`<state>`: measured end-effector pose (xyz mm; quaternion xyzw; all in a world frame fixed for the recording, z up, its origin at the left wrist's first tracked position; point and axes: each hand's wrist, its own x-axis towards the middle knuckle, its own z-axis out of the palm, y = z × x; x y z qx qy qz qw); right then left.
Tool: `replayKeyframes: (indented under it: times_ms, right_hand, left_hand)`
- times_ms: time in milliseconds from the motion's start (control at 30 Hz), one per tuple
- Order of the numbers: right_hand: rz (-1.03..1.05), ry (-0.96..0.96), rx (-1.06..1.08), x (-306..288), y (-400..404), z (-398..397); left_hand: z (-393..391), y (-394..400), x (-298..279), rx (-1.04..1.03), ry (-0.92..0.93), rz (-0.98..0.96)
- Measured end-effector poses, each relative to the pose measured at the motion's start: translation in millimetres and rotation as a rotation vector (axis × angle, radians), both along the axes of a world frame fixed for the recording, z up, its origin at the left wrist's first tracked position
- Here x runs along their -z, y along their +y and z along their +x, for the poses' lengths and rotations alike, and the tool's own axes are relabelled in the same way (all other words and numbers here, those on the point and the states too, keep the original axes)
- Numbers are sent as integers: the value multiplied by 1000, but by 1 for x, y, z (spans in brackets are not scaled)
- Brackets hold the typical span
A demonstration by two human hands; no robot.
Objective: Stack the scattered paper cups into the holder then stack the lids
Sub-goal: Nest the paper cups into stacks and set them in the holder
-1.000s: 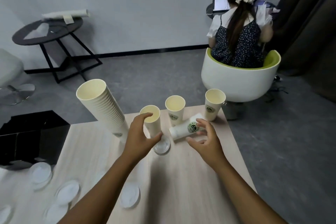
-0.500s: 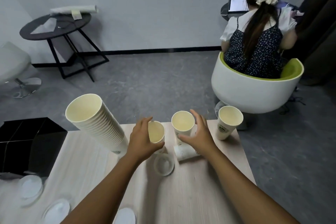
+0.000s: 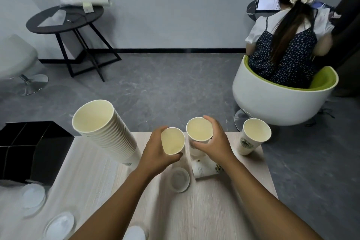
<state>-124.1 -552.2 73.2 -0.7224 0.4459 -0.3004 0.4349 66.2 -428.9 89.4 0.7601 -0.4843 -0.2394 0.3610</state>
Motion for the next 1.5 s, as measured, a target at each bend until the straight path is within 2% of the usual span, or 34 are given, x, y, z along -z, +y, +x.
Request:
replayKeyframes:
  times_ms: [400, 633, 800, 1133, 1500]
  right_hand:
    - [-169, -126, -15, -85, 27, -13]
    - [-310, -203, -53, -156, 95, -25]
    - [-337, -277, -64, -204, 155, -14]
    - [-301, -513, -183, -291, 283, 67]
    - [-282, -512, -439, -324, 413, 210]
  left_hand:
    - [-5, 35, -50, 66, -25, -120]
    - [-9, 90, -98, 146, -54, -221]
    - [11, 151, -116, 158, -54, -248]
    - [95, 284, -161, 77, -81, -331]
    - [187, 422, -217, -122, -108, -506]
